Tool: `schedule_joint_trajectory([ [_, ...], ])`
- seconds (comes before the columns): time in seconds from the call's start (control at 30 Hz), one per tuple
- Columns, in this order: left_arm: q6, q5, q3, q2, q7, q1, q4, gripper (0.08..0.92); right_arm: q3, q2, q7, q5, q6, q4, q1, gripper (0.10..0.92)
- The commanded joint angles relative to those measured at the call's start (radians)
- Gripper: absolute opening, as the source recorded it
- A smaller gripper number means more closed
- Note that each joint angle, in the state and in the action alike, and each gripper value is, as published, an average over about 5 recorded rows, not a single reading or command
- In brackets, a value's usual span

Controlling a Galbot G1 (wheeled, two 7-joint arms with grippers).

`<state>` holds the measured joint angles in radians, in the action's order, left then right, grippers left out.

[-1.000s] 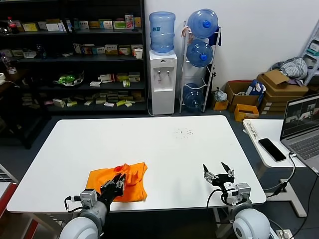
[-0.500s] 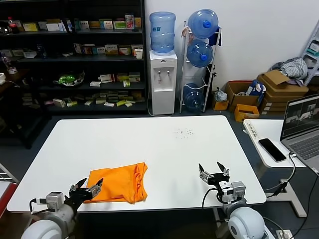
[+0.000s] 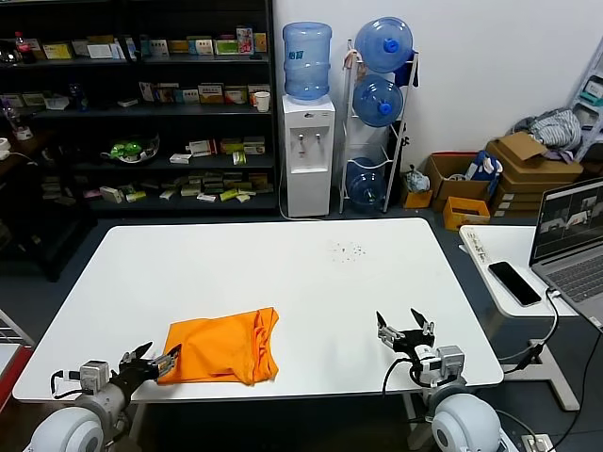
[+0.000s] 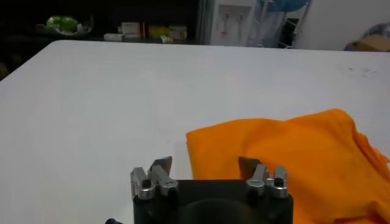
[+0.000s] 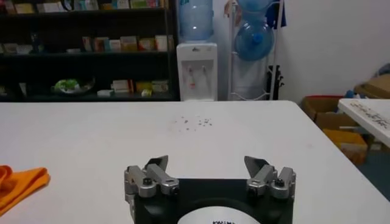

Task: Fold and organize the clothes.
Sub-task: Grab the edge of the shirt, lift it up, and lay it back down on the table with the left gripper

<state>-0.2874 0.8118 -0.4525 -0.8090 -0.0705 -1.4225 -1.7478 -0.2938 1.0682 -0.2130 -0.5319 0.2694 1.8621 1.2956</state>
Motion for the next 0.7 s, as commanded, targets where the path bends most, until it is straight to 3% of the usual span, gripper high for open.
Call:
schedule_joint_trajectory([
  [0.03, 0.020, -0.012, 0.073, -0.026, 0.024, 0.093, 0.098, 0.658, 0.001, 0.001, -0.002, -0.002, 0.002, 0.002, 0.001, 0.823],
  [0.43, 0.023, -0.016, 0.073, -0.065, -0.026, 0.066, 0.026, 0.312, -0.002, -0.002, -0.006, -0.003, 0.001, 0.011, 0.006, 0.823],
  [0.7, 0.038, -0.091, 0.041, -0.076, -0.085, -0.001, -0.176, 0.117, -0.003, 0.006, -0.007, 0.001, -0.006, 0.005, 0.006, 0.823],
])
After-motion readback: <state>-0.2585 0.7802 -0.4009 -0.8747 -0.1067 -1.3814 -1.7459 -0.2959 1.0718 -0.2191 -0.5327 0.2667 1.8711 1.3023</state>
